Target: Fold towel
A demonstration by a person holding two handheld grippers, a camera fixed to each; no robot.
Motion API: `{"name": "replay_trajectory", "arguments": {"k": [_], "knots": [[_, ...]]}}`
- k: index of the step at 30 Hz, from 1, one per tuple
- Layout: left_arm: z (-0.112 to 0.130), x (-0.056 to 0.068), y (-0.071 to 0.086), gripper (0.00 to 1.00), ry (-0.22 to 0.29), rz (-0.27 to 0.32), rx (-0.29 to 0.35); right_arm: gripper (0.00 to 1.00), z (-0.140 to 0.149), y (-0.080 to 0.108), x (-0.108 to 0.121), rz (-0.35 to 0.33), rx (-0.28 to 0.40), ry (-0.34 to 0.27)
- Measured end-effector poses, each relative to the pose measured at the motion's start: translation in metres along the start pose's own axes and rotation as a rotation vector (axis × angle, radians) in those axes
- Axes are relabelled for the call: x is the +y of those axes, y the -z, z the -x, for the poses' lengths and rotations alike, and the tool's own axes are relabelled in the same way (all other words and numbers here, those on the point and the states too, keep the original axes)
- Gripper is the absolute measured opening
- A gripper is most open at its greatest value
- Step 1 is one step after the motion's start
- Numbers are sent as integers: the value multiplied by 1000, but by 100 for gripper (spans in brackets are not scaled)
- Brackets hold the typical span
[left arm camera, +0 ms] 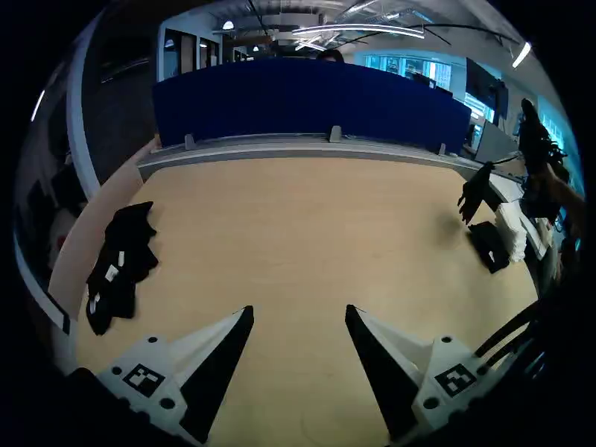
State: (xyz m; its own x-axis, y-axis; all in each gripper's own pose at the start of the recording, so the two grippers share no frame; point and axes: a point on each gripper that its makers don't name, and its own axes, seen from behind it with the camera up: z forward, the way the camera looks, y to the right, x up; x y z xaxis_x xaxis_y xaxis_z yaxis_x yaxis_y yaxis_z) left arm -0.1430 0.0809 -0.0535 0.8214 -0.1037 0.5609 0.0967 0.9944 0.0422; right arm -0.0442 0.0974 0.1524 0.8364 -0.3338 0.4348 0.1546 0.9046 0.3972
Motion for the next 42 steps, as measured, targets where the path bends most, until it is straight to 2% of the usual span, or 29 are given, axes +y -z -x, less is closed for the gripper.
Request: {"name": "replay_trajectory", "arguments": {"k": [11, 23, 35, 42], "knots": [[0, 12, -4, 91, -14, 12, -7, 4, 22, 13, 15, 10, -21, -26], [-3, 26, -4, 91, -35, 34, -7, 4, 62, 36, 23, 13, -45, -78], [-1, 29, -2, 91, -42, 40, -6, 4, 108, 59, 21, 13, -100, -73], [-2, 29, 1, 91, -45, 45, -4, 4, 136, 69, 22, 28, -128, -95]]}}
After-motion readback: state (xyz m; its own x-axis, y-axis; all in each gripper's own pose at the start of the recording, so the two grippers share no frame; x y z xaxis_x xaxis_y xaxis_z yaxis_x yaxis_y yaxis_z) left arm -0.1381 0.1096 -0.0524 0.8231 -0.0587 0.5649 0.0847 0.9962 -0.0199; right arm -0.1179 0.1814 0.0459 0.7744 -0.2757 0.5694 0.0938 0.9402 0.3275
